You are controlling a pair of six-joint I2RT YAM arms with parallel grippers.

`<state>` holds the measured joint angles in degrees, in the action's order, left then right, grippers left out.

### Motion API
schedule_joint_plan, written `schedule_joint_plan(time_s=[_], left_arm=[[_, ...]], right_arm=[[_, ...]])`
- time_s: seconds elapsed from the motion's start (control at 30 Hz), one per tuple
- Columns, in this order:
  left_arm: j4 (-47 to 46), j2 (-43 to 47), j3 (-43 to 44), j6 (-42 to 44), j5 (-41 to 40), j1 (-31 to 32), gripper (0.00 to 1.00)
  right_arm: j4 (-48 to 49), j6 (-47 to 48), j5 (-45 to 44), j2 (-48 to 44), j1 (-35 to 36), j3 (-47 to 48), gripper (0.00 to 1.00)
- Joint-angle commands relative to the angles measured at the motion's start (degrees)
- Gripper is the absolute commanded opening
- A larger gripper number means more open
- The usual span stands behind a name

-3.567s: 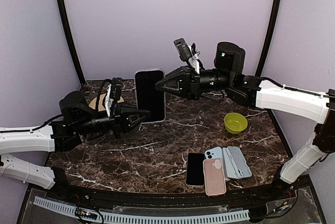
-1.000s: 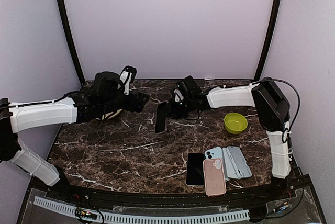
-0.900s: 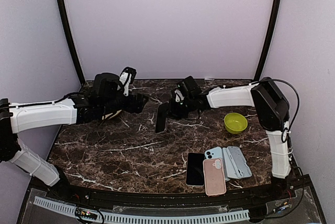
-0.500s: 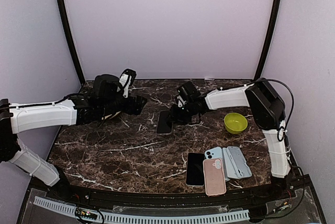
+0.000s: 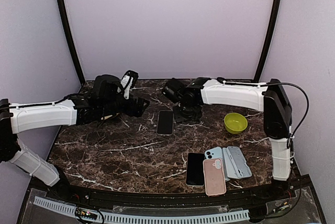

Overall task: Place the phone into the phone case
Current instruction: Place the phone with the phone case at the center of the board, then pick up the phone case from the phone.

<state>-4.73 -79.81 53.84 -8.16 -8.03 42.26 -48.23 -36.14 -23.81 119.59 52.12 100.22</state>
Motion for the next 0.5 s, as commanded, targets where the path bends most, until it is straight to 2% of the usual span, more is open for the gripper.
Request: schedule_joint_plan(time_s=[0.0,0.27,0.47], left_arm=[[0.87,0.79,0.56,-0.68,2.31,-0.28,0.86],[1.21,0.68,0.81,-1.57,3.71,-0.33,0.86],[1.30,0.99,0.87,-1.77,4.18,-0.32,0.86]], right_arm=[[-23.94,-6.69,-10.38,-4.00,5.50,-5.58,0.58],[-17.52,-17.98,8.64,-16.23,13.31,-20.38,0.55],[-4.02,-24.27,18.30,-20.92,15.27,-33.37,0.48]])
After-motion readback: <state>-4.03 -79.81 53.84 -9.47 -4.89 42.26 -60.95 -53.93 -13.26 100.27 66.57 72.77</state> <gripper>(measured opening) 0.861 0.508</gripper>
